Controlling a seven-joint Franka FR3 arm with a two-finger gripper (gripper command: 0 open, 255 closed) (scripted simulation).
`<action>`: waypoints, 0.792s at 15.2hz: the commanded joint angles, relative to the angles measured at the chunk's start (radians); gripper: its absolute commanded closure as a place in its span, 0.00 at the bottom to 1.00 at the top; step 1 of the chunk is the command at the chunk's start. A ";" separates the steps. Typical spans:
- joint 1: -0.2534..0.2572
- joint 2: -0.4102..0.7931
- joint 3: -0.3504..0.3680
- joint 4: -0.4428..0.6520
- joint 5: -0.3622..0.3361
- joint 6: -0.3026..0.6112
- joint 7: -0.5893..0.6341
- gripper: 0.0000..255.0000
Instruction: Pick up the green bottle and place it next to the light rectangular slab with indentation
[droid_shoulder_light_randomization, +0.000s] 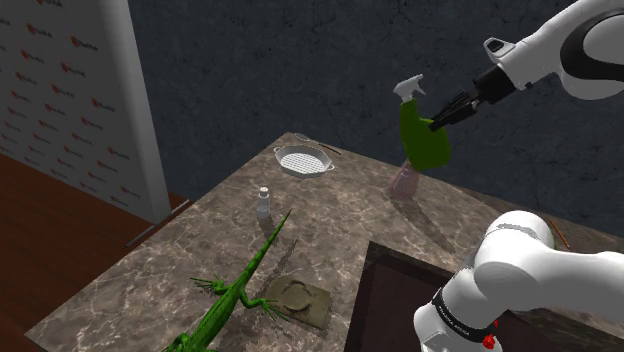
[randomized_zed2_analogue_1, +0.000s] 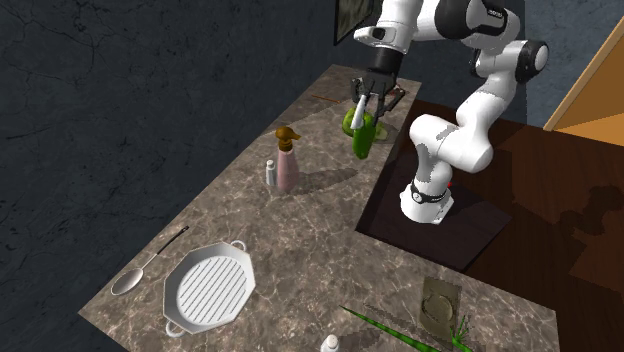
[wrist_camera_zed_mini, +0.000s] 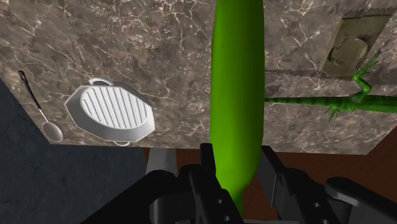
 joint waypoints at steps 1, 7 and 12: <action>0.002 -0.023 0.055 -0.025 0.030 0.003 0.042 1.00; 0.026 -0.101 0.236 -0.097 0.136 0.010 0.178 1.00; 0.066 -0.129 0.397 -0.123 0.235 0.027 0.296 1.00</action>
